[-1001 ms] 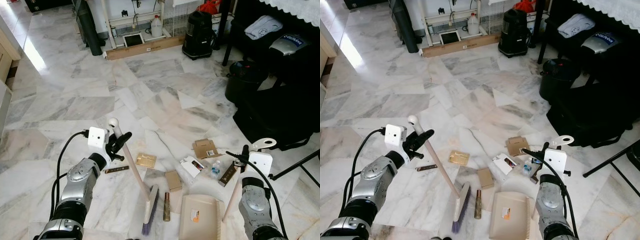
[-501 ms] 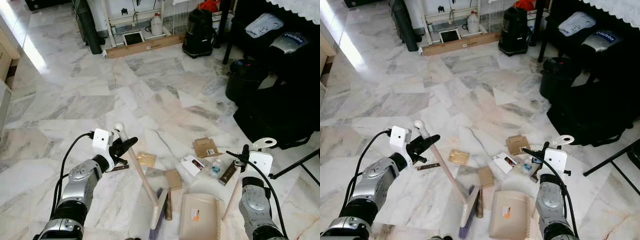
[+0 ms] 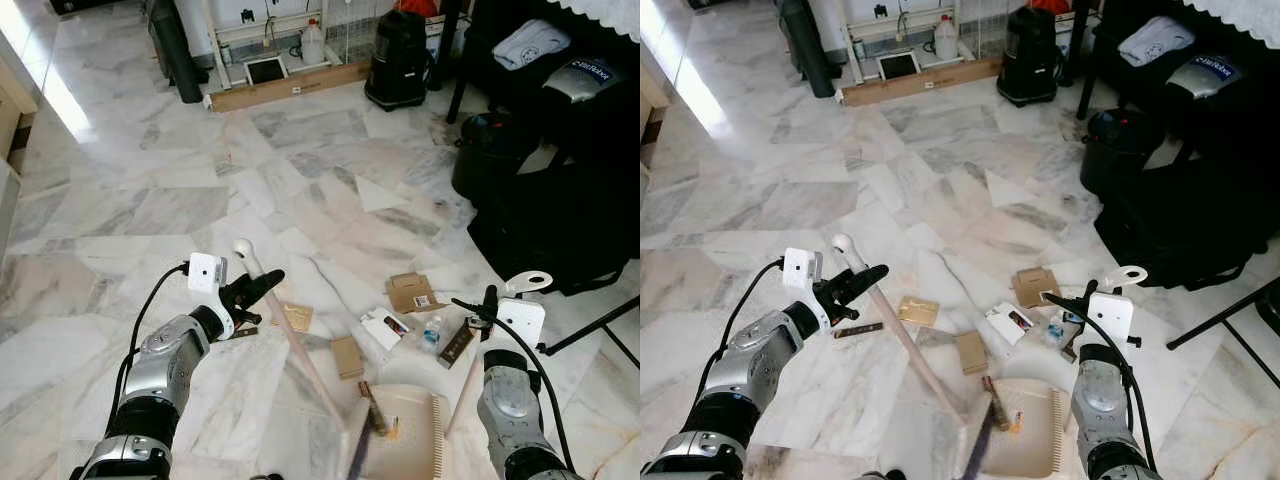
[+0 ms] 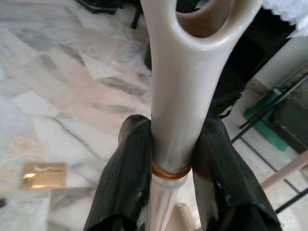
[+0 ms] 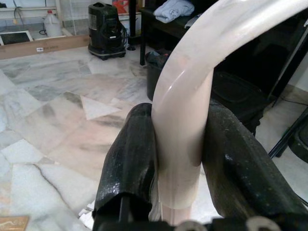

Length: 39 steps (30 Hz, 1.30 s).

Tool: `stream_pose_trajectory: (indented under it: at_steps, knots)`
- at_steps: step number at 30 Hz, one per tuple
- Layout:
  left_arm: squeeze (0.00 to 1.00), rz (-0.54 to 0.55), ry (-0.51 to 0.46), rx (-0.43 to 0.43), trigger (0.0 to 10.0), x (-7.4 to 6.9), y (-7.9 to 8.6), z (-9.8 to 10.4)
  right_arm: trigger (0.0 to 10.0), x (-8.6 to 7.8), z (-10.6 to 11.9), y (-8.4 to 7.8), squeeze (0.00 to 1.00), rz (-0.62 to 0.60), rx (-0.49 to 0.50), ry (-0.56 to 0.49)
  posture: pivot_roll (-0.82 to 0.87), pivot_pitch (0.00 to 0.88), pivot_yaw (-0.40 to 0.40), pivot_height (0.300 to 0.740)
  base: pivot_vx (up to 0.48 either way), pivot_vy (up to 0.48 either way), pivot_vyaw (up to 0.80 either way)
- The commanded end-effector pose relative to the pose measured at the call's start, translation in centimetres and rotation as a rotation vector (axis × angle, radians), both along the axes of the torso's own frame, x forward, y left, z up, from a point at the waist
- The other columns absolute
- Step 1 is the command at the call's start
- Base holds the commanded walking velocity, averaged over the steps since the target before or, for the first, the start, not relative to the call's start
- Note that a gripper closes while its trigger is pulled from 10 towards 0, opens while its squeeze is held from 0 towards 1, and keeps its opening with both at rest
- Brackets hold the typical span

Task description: Sweep floor

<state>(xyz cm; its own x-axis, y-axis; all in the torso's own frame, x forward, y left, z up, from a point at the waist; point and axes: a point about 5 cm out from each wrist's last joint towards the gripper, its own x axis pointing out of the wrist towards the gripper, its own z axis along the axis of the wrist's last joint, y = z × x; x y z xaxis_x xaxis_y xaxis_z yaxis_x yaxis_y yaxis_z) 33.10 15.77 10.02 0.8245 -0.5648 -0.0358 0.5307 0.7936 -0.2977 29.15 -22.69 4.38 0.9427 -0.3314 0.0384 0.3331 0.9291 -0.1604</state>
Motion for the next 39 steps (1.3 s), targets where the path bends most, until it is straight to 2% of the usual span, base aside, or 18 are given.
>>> stream_pose_trajectory:
  at_steps: [1, 10, 16, 18, 22, 24, 32, 36, 37, 39]
  knots:
    - [0.0, -0.031, -0.031, -0.047, 10.0, 0.2, -0.3, 1.1, 10.0, -0.3, -0.7, 0.2, 0.0, 0.01, 0.001, 0.044, 0.03, 0.128, 0.06, 0.74, 0.0, 0.0, 0.0]
    - [0.0, -0.056, -0.04, -0.058, 10.0, 0.1, -0.8, 1.7, 10.0, 0.2, -0.3, 0.4, 0.0, 0.018, 0.001, 0.037, 0.03, 0.113, 0.055, 0.74, 0.0, 0.0, 0.0]
    - [0.0, -0.015, -0.117, -0.062, 10.0, 0.5, -0.4, 3.5, 10.0, 1.0, 0.6, 0.7, 0.0, 0.037, -0.005, 0.002, 0.03, 0.096, 0.052, 0.74, 0.0, 0.0, 0.0]
    - [0.0, 0.049, -0.193, -0.081, 10.0, 0.9, 0.1, 5.3, 10.0, 1.4, 1.2, 0.6, 0.0, 0.023, 0.018, -0.026, 0.02, 0.077, 0.049, 0.74, 0.0, 0.0, 0.0]
    - [0.0, 0.094, -0.235, -0.105, 10.0, 1.1, 0.7, 6.5, 10.0, 1.6, 1.5, 0.6, 0.0, 0.023, 0.018, -0.035, 0.02, 0.06, 0.045, 0.74, 0.0, 0.0, 0.0]
    - [0.0, 0.136, -0.286, -0.137, 10.0, 1.3, 1.4, 8.1, 10.0, 1.8, 1.8, 0.9, 0.0, 0.034, 0.016, -0.052, 0.01, 0.046, 0.043, 0.74, 0.0, 0.0, 0.0]
    - [0.0, 0.185, -0.35, -0.158, 10.0, 1.6, 1.6, 9.9, 10.0, 1.7, 1.7, 0.9, 0.0, 0.039, 0.021, -0.059, 0.01, 0.021, 0.039, 0.74, 0.0, 0.0, 0.0]
    - [0.0, 0.314, -0.414, -0.135, 10.0, 2.2, 2.7, 11.1, 10.0, 1.6, 2.0, 0.9, 0.0, 0.049, 0.024, -0.081, 0.0, 0.014, 0.038, 0.74, 0.0, 0.0, 0.0]
    - [0.0, 0.361, -0.436, -0.091, 10.0, 2.3, 3.2, 11.2, 10.0, 1.7, 2.2, 0.8, 0.0, 0.044, 0.029, -0.093, 0.0, 0.013, 0.039, 0.74, 0.0, 0.0, 0.0]
    - [0.0, 0.38, -0.448, -0.066, 10.0, 2.3, 3.2, 11.1, 10.0, 1.8, 2.4, 0.7, 0.0, 0.037, 0.043, -0.107, 0.0, 0.01, 0.039, 0.74, 0.0, 0.0, 0.0]
